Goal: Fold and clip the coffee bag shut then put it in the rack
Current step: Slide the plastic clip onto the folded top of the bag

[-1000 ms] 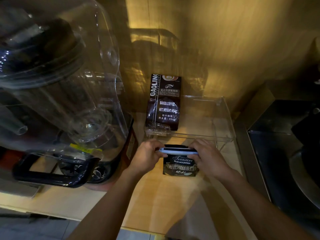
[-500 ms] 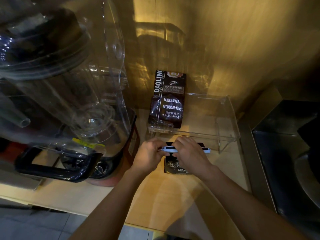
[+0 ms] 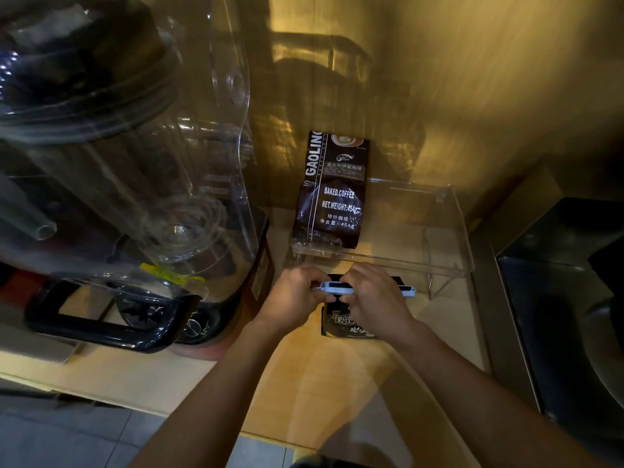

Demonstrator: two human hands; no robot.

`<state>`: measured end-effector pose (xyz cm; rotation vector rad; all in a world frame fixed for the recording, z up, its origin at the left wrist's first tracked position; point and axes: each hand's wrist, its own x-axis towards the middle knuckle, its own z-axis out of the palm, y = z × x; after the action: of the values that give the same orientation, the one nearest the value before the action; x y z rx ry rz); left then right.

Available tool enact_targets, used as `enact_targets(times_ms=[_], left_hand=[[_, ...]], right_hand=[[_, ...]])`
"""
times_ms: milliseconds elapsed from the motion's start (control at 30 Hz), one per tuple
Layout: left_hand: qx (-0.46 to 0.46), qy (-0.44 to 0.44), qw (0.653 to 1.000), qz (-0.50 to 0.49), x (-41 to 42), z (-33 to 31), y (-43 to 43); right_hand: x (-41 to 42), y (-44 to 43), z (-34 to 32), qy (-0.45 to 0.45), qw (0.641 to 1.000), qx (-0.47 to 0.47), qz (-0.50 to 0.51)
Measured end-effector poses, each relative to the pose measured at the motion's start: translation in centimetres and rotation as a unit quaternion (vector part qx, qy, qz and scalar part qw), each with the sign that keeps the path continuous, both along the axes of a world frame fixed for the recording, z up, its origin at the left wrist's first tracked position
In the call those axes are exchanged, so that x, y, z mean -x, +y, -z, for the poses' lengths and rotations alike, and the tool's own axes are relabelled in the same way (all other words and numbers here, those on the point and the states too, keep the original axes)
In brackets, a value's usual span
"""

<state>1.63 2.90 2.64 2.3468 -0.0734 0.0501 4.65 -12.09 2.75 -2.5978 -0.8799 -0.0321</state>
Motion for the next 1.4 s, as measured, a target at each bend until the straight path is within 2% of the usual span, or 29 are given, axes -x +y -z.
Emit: enact_targets(times_ms=[133, 267, 467, 700, 967, 1400], left_hand=[[0.025, 0.005, 1.0, 0.007, 0.0, -0.1, 0.4], [0.019, -0.015, 1.0, 0.009, 0.1, 0.1, 0.4], [-0.002, -0.048, 0.999, 0.013, 0.0, 0.4, 0.1], [-0.014, -0.072, 0.997, -0.016, 0.3, 0.6, -0.2], [0.024, -0.029, 0.997, -0.074, 0.3, 0.2, -1.4], [0.027, 0.004, 0.999, -0.019, -0.1, -0.1, -0.6]], right_hand=[[-0.6, 0.0, 0.0, 0.027, 0.999, -0.015, 0.008], [-0.9, 0.2, -0.2, 0.043, 0.999, 0.018, -0.014], [-0.9, 1.0, -0.4, 0.02, 0.998, 0.041, -0.032], [-0.4, 1.7, -0.3, 0.014, 1.0, 0.016, -0.008], [-0.1, 1.5, 0.0, 0.025, 0.999, -0.012, 0.042], [-1.3, 0.2, 0.3, -0.016, 0.999, 0.034, 0.011]])
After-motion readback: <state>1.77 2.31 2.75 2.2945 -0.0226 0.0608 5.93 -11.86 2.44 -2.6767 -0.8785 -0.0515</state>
